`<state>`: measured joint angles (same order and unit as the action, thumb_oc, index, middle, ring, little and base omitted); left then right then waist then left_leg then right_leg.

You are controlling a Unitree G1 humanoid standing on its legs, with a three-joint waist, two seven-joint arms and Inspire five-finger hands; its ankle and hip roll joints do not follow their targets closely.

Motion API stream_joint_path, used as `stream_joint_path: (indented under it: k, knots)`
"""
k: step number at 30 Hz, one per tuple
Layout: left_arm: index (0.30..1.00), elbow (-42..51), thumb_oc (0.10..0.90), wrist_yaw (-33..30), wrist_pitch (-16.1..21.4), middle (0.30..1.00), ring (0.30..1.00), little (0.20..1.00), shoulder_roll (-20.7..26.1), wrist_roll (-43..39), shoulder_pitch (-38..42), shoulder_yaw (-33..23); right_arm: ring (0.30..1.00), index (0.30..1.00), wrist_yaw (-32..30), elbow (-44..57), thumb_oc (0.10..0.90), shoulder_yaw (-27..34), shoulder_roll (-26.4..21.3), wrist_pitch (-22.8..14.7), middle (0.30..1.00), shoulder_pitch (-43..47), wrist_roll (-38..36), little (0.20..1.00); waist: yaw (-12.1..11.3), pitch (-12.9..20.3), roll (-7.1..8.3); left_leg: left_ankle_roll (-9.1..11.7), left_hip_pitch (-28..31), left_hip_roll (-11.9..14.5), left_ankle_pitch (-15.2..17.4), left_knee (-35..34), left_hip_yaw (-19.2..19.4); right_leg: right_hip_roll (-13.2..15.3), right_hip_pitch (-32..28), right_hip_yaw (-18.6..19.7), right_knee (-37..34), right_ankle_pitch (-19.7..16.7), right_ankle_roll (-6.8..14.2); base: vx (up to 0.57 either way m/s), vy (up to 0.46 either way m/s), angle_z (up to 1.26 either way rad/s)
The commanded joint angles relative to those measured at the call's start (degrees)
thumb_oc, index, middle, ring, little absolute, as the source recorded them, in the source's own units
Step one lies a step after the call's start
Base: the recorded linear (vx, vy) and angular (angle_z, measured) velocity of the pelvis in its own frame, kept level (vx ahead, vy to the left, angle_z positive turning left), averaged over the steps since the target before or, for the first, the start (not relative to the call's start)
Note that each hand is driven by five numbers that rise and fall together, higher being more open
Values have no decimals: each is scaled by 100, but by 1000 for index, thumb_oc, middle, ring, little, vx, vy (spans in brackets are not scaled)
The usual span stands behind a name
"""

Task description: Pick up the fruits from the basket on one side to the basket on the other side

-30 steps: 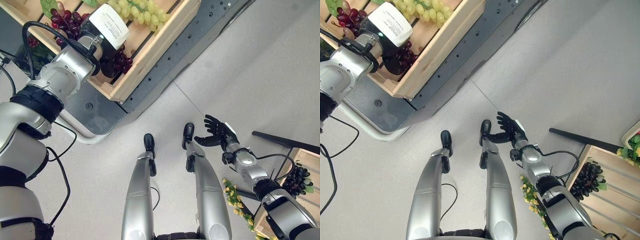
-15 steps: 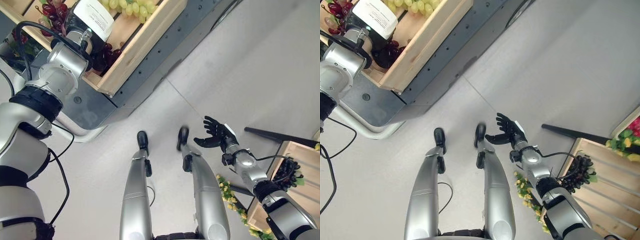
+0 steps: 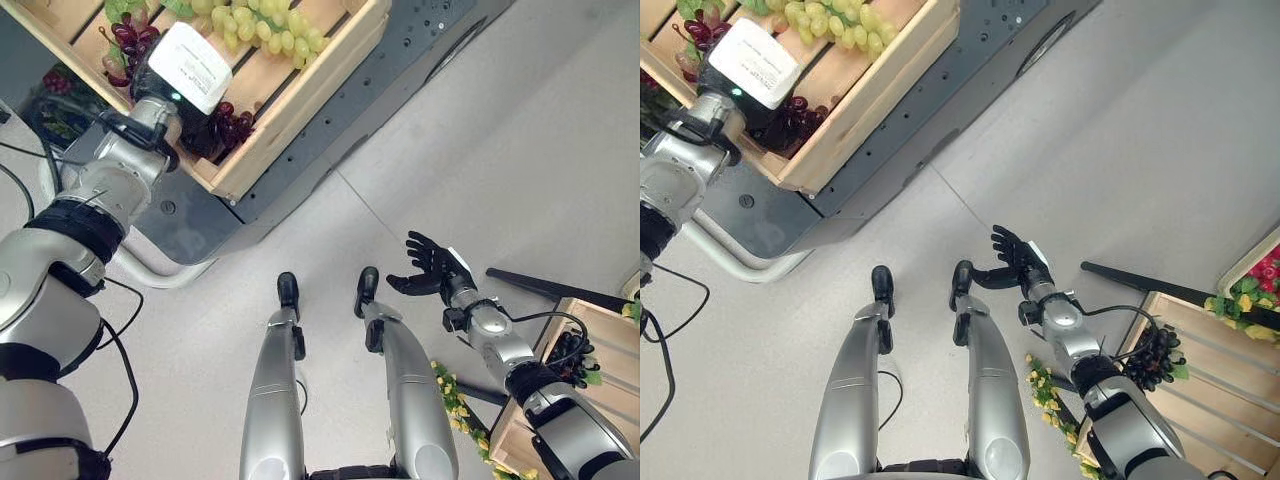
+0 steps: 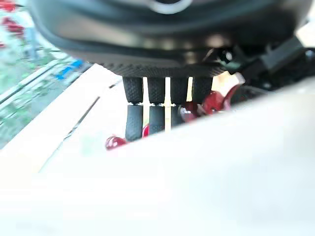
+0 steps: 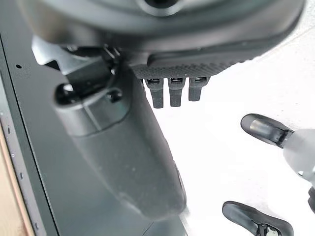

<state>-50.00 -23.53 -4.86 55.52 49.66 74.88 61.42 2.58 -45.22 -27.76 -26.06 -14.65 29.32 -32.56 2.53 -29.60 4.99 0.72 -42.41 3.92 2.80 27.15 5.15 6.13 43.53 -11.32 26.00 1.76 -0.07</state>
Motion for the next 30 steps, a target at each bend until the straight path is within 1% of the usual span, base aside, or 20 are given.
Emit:
stream_joint_path:
  k: [1, 4, 6, 8, 9, 12, 13, 14, 15, 16, 17, 21, 23, 24, 25, 26, 27, 28, 29, 30]
  knots:
    - [300, -144, 400, -1116, 164, 300, 300, 300, 640, -1533, -57, -1153, 900, 900, -71, 584, 800, 350, -205, -428, 900, -400, -242, 900, -65, -19, -199, -233, 671, -255, 430, -110, 324, 8, -826, 90, -625, -96, 391, -3, -10, -3]
    - [300, -184, 400, -1458, 668, 300, 300, 300, 505, -2436, -438, -1836, 900, 900, -128, 719, 800, 409, -136, -415, 900, -484, -234, 900, -118, -19, -204, -260, 947, -300, 490, -65, 275, 10, -1082, 135, -496, 23, 365, 4, -6, -1]
    - [300, -159, 400, -1562, 826, 300, 300, 300, 403, -2814, -648, -2169, 900, 900, -148, 804, 800, 428, -106, -390, 900, -543, -182, 900, -127, -19, -208, -268, 1126, -309, 536, -48, 263, 3, -1246, 170, -452, 88, 352, 40, 1, 1]
    - [300, -33, 400, -1700, 1011, 300, 300, 300, 287, -3325, -908, -2665, 900, 900, -218, 1029, 800, 457, -75, -342, 900, -628, -102, 900, -127, -19, -208, -274, 1307, -321, 557, -30, 260, 17, -1412, 189, -403, 140, 333, 36, -2, -1]
    - [300, 86, 400, -1760, 1122, 300, 300, 300, 208, -3651, -1100, -3042, 900, 900, -287, 1233, 800, 460, -46, -323, 900, -696, -24, 900, -128, -19, -207, -277, 1463, -324, 577, -41, 274, 25, -1547, 196, -387, 178, 322, 25, -9, -3]
    - [300, 308, 400, -1860, 1278, 300, 300, 300, 75, -4161, -1363, -3536, 900, 900, -402, 1572, 800, 440, 4, -364, 900, -809, 129, 900, -122, -19, -219, -279, 1755, -329, 615, -94, 279, 42, -1776, 223, -369, 231, 332, 24, -14, -6]
    - [300, 331, 400, -1880, 1309, 300, 300, 300, 62, -4216, -1388, -3589, 900, 900, -417, 1612, 800, 438, 9, -371, 900, -811, 146, 900, -120, -19, -219, -280, 1768, -331, 607, -101, 278, 47, -1785, 227, -372, 225, 331, 20, -21, -3]
    - [300, 456, 400, -1975, 1491, 300, 300, 300, -7, -4523, -1564, -3875, 900, 900, -442, 1832, 800, 436, 40, -410, 900, -895, 226, 900, -115, -19, -230, -281, 1954, -342, 627, -145, 273, 60, -1940, 250, -381, 252, 342, 0, 0, 0]
    - [300, 541, 400, -1997, 1544, 300, 300, 300, -58, -4659, -1639, -4029, 900, 900, -475, 1972, 800, 425, 87, -377, 900, -922, 285, 900, -110, 6, -241, -282, 2061, -344, 622, -190, 280, 76, -2026, 264, -407, 250, 350, 37, -17, 1]
    - [300, 559, 400, -1986, 1540, 300, 300, 300, -68, -4698, -1663, -4065, 900, 900, -479, 2004, 800, 418, 102, -379, 900, -932, 304, 900, -107, 16, -246, -281, 2096, -346, 621, -211, 284, 79, -2056, 268, -419, 251, 354, 51, -11, 1]
    - [300, 648, 400, -2069, 1718, 300, 300, 300, -171, -4919, -1787, -4257, 900, 900, -508, 2145, 800, 371, 172, -432, 900, -997, 453, 900, -99, 79, -279, -281, 2287, -363, 630, -317, 293, 104, -2215, 271, -487, 268, 374, 42, -7, 0]
    - [300, 782, 400, -2038, 2080, 300, 300, 300, -337, -5522, -1998, -4545, 900, 900, -478, 2361, 800, 304, 226, -484, 900, -1064, 646, 900, -89, 321, -390, -265, 2618, -408, 595, -579, 302, 179, -2507, 263, -687, 273, 406, 77, 12, -5]
    - [300, 943, 400, -1982, 2310, 300, 300, 300, -427, -5896, -2178, -4713, 900, 900, -466, 2618, 800, 259, 200, -473, 900, -1128, 737, 900, -73, 538, -458, -239, 2894, -448, 567, -816, 287, 205, -2790, 262, -920, 272, 418, 87, 5, -1]
    - [300, 966, 400, -1974, 2341, 300, 300, 300, -440, -5944, -2213, -4738, 900, 900, -459, 2655, 800, 251, 195, -470, 900, -1149, 735, 900, -67, 567, -467, -234, 2936, -453, 561, -851, 282, 209, -2836, 260, -959, 269, 420, 113, -5, 1]
    - [300, 1101, 400, -1908, 2468, 300, 300, 300, -514, -6214, -2335, -4854, 900, 900, -449, 2824, 800, 234, 192, -450, 900, -1210, 821, 900, -55, 737, -521, -207, 3147, -480, 535, -1043, 262, 214, -3071, 249, -1166, 260, 424, 96, -5, 2]
    - [300, 1118, 400, -1887, 2471, 300, 300, 300, -524, -6246, -2356, -4872, 900, 900, -443, 2844, 800, 231, 191, -464, 900, -1223, 840, 900, -49, 751, -530, -203, 3183, -483, 527, -1075, 257, 213, -3112, 245, -1203, 253, 425, 151, -16, 1]
    - [300, 1203, 400, -1794, 2592, 300, 300, 300, -610, -6449, -2451, -4965, 900, 900, -387, 2994, 800, 204, 183, -434, 900, -1265, 879, 900, -28, 915, -586, -174, 3386, -493, 497, -1264, 231, 197, -3343, 237, -1411, 238, 425, 85, -15, 2]
    - [300, 1211, 400, -1772, 2596, 300, 300, 300, -619, -6467, -2465, -4977, 900, 900, -382, 3008, 800, 199, 180, -436, 900, -1272, 889, 900, -23, 925, -592, -171, 3416, -494, 491, -1291, 227, 195, -3377, 234, -1441, 232, 425, 161, -35, 0]
    - [300, 1327, 400, -1513, 2659, 300, 300, 300, -740, -6725, -2576, -5085, 900, 900, -297, 3154, 800, 169, 186, -413, 900, -1308, 963, 900, -15, 1117, -647, -145, 3634, -504, 465, -1513, 201, 179, -3613, 234, -1667, 211, 429, 109, -28, 1]
    - [300, 1345, 400, -1459, 2659, 300, 300, 300, -761, -6747, -2602, -5104, 900, 900, -275, 3177, 800, 161, 185, -414, 900, -1316, 958, 900, -12, 1146, -657, -141, 3686, -507, 456, -1567, 196, 175, -3667, 230, -1719, 201, 431, 189, -56, -1]
